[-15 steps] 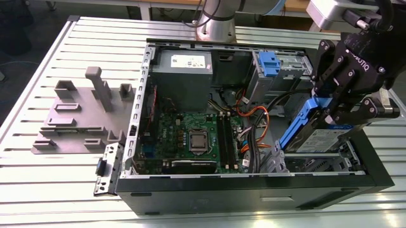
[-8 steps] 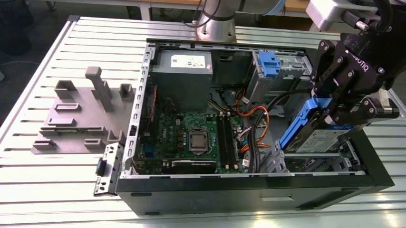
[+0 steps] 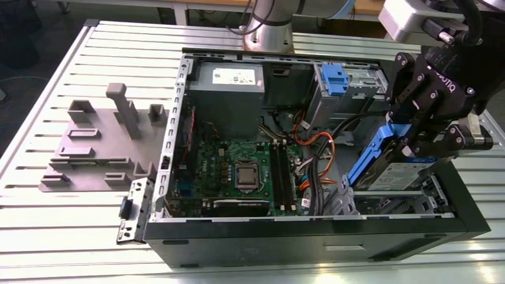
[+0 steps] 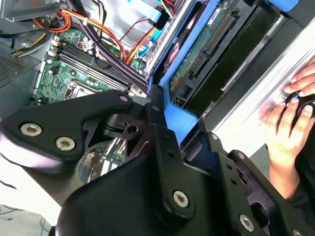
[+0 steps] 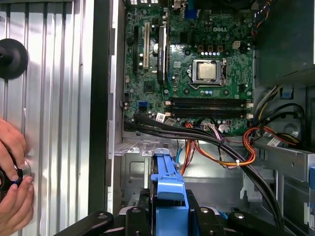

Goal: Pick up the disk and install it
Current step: 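Insert the disk into the insertion slot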

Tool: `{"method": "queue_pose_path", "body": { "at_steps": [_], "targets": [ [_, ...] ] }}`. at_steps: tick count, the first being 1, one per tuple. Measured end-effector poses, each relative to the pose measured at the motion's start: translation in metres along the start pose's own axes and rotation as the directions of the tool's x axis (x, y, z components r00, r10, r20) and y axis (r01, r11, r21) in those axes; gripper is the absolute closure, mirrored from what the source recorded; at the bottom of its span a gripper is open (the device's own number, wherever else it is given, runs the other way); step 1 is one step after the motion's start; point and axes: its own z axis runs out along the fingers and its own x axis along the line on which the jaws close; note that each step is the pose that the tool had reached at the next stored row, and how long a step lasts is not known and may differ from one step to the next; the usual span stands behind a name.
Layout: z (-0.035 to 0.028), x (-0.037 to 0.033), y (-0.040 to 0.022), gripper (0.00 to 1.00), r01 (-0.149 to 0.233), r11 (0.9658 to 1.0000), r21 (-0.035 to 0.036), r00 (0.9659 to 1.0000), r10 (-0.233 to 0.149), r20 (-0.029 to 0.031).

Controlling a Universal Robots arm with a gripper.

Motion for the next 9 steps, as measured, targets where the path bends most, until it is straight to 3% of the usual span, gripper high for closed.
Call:
{"method": "queue_pose_path", "body": {
  "at_steps": [9],
  "targets": [
    [0.0053,-0.0001,-0.0001,0.64,0.0,1.0,0.0,1.0,0.0,0.0]
  ]
}}
